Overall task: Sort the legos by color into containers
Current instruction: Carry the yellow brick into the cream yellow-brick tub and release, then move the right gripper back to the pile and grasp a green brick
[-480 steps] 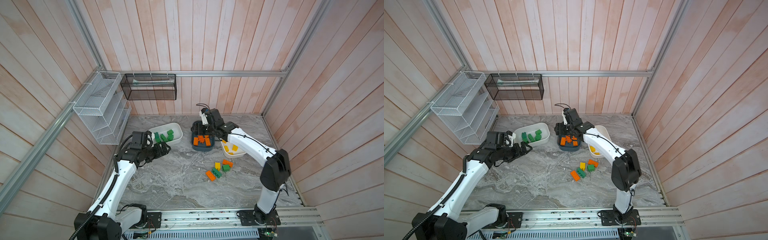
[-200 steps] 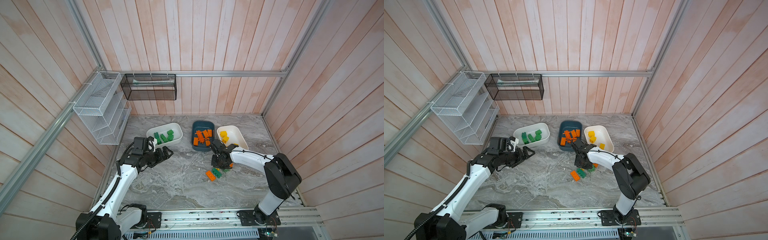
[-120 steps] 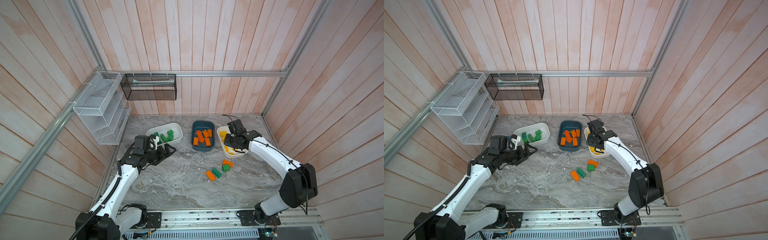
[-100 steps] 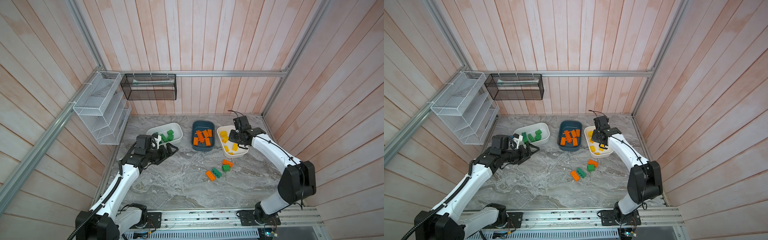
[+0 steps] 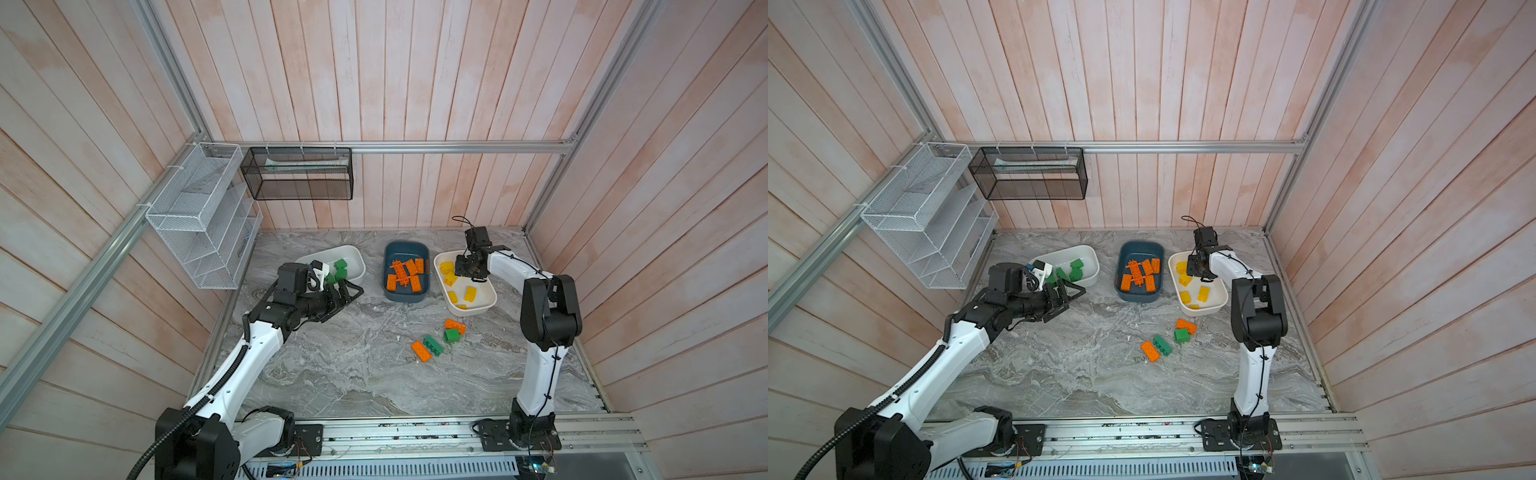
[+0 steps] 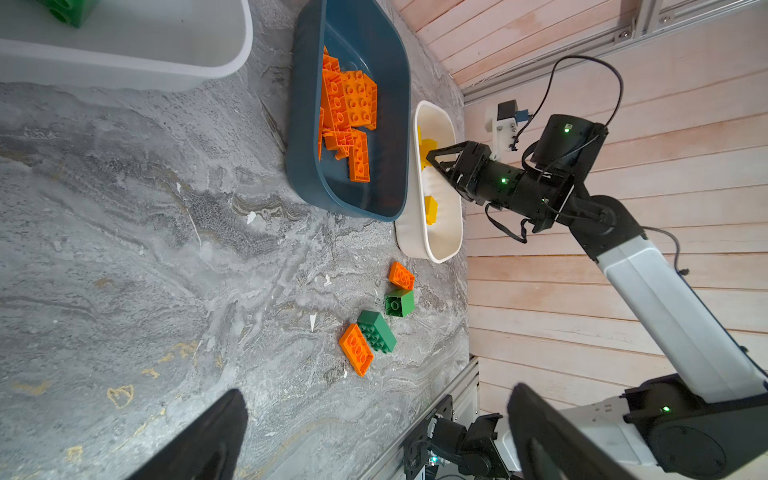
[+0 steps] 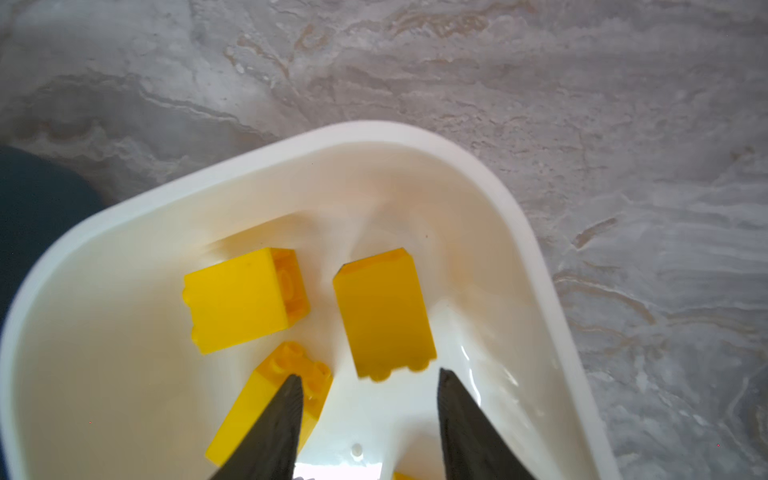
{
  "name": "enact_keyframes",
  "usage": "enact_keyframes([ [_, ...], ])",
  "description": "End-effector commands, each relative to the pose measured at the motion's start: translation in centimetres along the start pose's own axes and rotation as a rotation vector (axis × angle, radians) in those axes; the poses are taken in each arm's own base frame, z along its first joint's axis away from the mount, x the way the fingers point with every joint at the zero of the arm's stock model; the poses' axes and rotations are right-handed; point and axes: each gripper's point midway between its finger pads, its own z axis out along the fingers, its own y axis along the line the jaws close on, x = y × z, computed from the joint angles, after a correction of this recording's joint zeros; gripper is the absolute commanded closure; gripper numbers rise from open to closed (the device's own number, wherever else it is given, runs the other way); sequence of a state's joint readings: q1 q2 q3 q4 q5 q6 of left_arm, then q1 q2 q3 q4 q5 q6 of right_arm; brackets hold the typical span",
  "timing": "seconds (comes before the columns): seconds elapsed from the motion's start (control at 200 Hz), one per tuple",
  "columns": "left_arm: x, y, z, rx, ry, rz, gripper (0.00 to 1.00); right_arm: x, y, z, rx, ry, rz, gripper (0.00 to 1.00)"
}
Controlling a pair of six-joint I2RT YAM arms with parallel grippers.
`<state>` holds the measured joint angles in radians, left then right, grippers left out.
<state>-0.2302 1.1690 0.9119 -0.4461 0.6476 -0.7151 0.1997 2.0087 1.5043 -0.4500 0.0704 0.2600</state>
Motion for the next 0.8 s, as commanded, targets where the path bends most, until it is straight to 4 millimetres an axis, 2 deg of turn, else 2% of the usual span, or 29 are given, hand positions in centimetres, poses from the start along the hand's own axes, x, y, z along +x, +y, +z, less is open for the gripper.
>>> enact_keyframes([
  [0.0,-0.6,-0.9,-0.2,0.021,-0.007,0.037,0.00,-0.4,2.0,-5.5,-0.091,-0.065,-0.082,0.39],
  [0.095,-0.5,-0.4,-0.1,0.018,0.001,0.033,0.00,2.5,2.9,-8.7,-0.145,-0.043,-0.129,0.36],
  [0.24,-0.6,0.0,-0.1,0.016,0.010,0.031,0.00,8.7,5.5,-12.6,-0.261,0.010,-0.244,0.32],
  [0.415,-0.9,0.0,-0.2,0.015,0.008,0.037,0.00,15.4,9.3,-16.1,-0.390,0.009,-0.535,0.29],
  [0.53,-1.0,-0.2,-0.3,0.029,0.008,0.031,0.00,18.7,10.1,-15.8,-0.443,0.018,-0.639,0.31],
  [0.625,-1.2,-0.4,-0.5,0.030,0.001,0.032,0.00,19.5,11.2,-15.3,-0.491,-0.006,-0.687,0.32],
  [0.67,-1.2,-0.5,-0.6,0.027,0.000,0.034,0.00,20.0,11.3,-14.3,-0.478,0.010,-0.692,0.32],
  [0.795,-1.2,-0.8,-1.1,0.025,-0.009,0.042,0.00,23.1,11.6,-12.0,-0.460,0.154,-0.789,0.35],
])
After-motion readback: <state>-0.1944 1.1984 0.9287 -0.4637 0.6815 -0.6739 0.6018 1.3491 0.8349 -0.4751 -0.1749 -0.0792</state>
